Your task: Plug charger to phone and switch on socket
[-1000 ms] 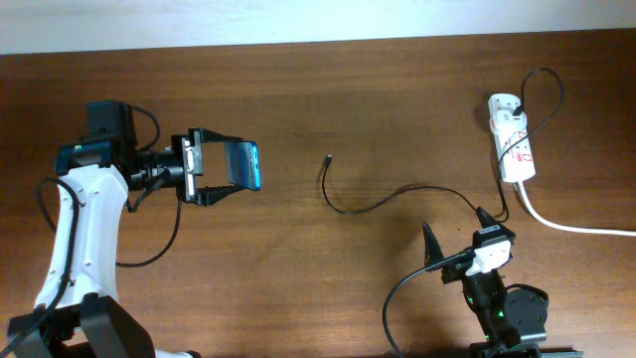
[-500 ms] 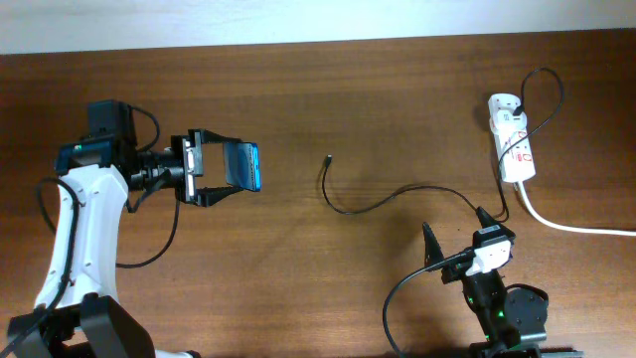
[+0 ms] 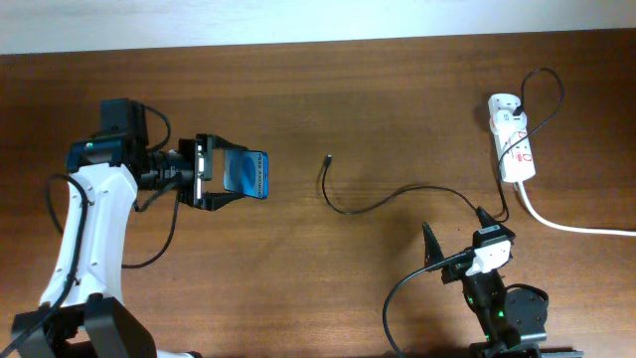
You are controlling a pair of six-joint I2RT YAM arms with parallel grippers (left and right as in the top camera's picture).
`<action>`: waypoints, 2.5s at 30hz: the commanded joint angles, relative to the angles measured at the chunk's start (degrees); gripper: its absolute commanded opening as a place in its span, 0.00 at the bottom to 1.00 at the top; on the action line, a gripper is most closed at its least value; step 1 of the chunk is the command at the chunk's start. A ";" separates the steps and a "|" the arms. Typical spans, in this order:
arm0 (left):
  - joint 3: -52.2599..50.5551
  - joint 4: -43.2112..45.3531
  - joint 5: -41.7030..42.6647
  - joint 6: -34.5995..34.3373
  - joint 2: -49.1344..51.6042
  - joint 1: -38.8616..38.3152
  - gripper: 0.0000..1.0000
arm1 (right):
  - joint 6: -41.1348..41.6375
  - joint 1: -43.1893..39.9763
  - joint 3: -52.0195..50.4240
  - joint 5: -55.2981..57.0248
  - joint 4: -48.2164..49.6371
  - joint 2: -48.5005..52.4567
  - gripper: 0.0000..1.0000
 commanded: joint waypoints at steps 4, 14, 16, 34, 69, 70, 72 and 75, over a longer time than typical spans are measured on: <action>-0.07 -0.74 -2.10 -0.37 -1.36 -0.26 0.00 | 0.70 0.37 -0.31 -3.82 1.18 -0.55 0.98; -0.07 -0.94 -4.83 -0.42 -1.36 -0.26 0.00 | 9.22 0.37 16.44 -14.75 -5.73 8.22 0.98; -0.07 -0.94 -4.83 -0.39 -1.36 -0.26 0.00 | 9.18 0.37 21.90 -16.26 -8.83 14.10 0.98; -0.07 -1.03 -16.11 -1.73 -1.36 -1.44 0.00 | 13.14 0.37 61.66 -32.85 -40.74 57.44 0.98; -0.07 -2.49 -22.43 -13.64 -1.36 -11.58 0.00 | 48.74 26.69 61.66 -23.67 -15.13 82.75 0.70; -0.07 -2.47 -22.43 -13.64 -1.36 -11.65 0.00 | 48.72 27.04 61.66 -23.54 -14.93 82.75 0.70; -0.07 -2.47 -22.43 -13.66 -1.36 -12.22 0.00 | 49.35 27.82 61.66 -22.25 -14.73 82.75 0.70; -0.07 -2.47 -22.51 -14.32 -1.36 -13.88 0.00 | 50.18 29.16 61.66 -19.93 -14.73 82.88 0.70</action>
